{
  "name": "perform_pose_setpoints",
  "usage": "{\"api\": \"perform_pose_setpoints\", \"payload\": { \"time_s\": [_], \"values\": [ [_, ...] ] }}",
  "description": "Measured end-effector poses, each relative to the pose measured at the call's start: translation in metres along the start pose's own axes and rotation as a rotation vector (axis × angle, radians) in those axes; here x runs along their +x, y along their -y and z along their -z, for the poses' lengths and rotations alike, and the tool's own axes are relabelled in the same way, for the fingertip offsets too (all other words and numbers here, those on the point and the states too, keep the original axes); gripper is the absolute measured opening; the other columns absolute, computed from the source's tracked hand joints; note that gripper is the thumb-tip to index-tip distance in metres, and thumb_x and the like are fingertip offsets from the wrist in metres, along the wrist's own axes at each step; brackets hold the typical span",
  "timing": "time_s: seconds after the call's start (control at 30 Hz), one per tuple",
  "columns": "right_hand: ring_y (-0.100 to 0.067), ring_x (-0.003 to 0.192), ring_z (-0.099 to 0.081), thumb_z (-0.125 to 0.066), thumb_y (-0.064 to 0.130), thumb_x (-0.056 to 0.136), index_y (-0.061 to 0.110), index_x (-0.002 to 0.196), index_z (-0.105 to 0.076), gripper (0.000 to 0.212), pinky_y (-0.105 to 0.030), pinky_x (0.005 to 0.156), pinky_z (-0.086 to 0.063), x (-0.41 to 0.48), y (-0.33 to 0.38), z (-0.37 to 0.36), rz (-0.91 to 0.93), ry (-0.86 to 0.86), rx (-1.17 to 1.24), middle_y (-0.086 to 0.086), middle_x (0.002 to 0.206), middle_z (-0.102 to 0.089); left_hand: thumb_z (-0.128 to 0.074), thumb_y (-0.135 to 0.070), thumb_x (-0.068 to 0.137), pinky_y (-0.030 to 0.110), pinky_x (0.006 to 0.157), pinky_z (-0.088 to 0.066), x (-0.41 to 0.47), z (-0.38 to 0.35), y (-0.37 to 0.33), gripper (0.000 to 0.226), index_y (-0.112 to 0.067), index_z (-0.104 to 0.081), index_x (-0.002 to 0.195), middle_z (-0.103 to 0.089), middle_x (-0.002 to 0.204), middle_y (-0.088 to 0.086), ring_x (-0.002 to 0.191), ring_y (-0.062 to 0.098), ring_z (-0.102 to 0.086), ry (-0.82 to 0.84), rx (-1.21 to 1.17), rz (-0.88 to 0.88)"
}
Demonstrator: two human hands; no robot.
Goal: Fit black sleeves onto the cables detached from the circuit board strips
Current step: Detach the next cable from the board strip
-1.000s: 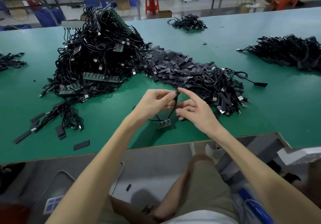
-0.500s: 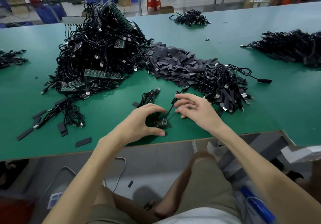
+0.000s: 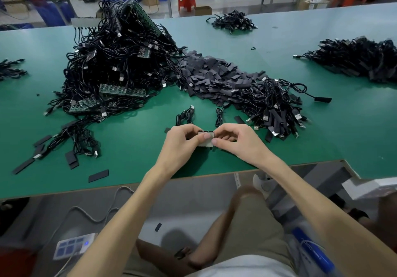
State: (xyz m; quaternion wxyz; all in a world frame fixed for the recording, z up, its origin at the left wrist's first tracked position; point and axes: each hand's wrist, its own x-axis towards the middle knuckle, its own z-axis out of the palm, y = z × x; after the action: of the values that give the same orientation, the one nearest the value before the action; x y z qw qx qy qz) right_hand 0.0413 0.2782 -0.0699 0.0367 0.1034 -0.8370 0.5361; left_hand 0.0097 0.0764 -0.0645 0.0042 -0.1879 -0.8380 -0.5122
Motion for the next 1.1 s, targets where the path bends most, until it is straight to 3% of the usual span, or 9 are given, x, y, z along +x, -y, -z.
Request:
{"api": "perform_pose_setpoints", "payload": {
  "time_s": [0.2, 0.37, 0.57, 0.67, 0.83, 0.97, 1.1],
  "values": [
    [-0.009, 0.067, -0.056, -0.074, 0.011, 0.09, 0.012, 0.091, -0.071, 0.004, -0.023, 0.067, -0.049, -0.001, 0.003, -0.002, 0.02, -0.011, -0.071, -0.002, 0.077, -0.066, -0.078, -0.039, 0.088, 0.024, 0.061, -0.044, -0.007, -0.01, -0.006, 0.019, -0.024, -0.07, 0.079, -0.069, 0.07, -0.006, 0.064, 0.01, -0.059, -0.077, 0.047, -0.024],
    [-0.01, 0.065, -0.05, -0.074, 0.015, 0.092, 0.013, 0.09, -0.068, 0.007, -0.022, 0.063, -0.046, -0.002, 0.007, -0.002, 0.032, -0.022, -0.057, -0.011, 0.08, -0.068, -0.073, -0.024, 0.092, 0.01, 0.062, -0.042, -0.012, -0.012, -0.009, 0.012, -0.026, -0.067, 0.083, -0.069, 0.074, -0.018, 0.068, -0.001, -0.062, -0.096, 0.046, -0.075],
    [-0.01, 0.059, -0.063, -0.077, 0.013, 0.089, 0.011, 0.084, -0.067, 0.012, -0.021, 0.06, -0.051, -0.002, 0.004, -0.002, 0.021, -0.057, -0.077, 0.0, 0.069, -0.067, -0.073, -0.014, 0.086, 0.01, 0.061, -0.039, -0.014, -0.016, -0.012, 0.014, -0.023, -0.062, 0.086, -0.062, 0.068, -0.012, 0.063, 0.0, -0.052, -0.095, 0.06, -0.088],
    [-0.001, 0.055, -0.052, -0.078, 0.012, 0.087, 0.013, 0.078, -0.064, 0.016, -0.016, 0.056, -0.044, -0.002, 0.001, -0.001, 0.022, -0.044, -0.092, 0.011, 0.064, -0.062, -0.075, -0.015, 0.085, 0.012, 0.059, -0.04, -0.013, -0.015, -0.012, 0.016, -0.024, -0.063, 0.083, -0.063, 0.068, -0.011, 0.062, 0.0, -0.052, -0.069, 0.046, -0.04],
    [-0.002, 0.053, -0.049, -0.077, 0.013, 0.088, 0.012, 0.075, -0.061, 0.021, -0.016, 0.053, -0.041, 0.0, 0.0, 0.0, 0.022, -0.018, -0.086, 0.012, 0.06, -0.059, -0.077, -0.015, 0.085, 0.012, 0.059, -0.04, -0.012, -0.012, -0.012, 0.012, -0.02, -0.066, 0.083, -0.065, 0.068, -0.011, 0.06, -0.002, -0.054, -0.06, 0.063, -0.006],
    [-0.004, 0.052, -0.05, -0.075, 0.011, 0.087, 0.011, 0.073, -0.059, 0.022, -0.019, 0.053, -0.043, -0.001, 0.002, -0.002, 0.029, -0.036, -0.104, 0.008, 0.06, -0.06, -0.076, -0.013, 0.086, 0.01, 0.058, -0.041, -0.012, -0.022, -0.015, 0.011, -0.017, -0.066, 0.081, -0.065, 0.067, -0.012, 0.06, -0.003, -0.056, -0.135, 0.058, 0.025],
    [-0.015, 0.058, -0.065, -0.073, 0.009, 0.091, 0.004, 0.083, -0.062, 0.014, -0.03, 0.06, -0.056, -0.001, 0.005, -0.001, -0.01, -0.036, -0.02, -0.01, 0.073, -0.072, -0.074, -0.014, 0.089, 0.009, 0.066, -0.044, -0.01, -0.019, -0.014, 0.011, -0.02, -0.066, 0.087, -0.067, 0.079, -0.011, 0.072, -0.001, -0.061, -0.151, 0.103, 0.003]
  ]
}}
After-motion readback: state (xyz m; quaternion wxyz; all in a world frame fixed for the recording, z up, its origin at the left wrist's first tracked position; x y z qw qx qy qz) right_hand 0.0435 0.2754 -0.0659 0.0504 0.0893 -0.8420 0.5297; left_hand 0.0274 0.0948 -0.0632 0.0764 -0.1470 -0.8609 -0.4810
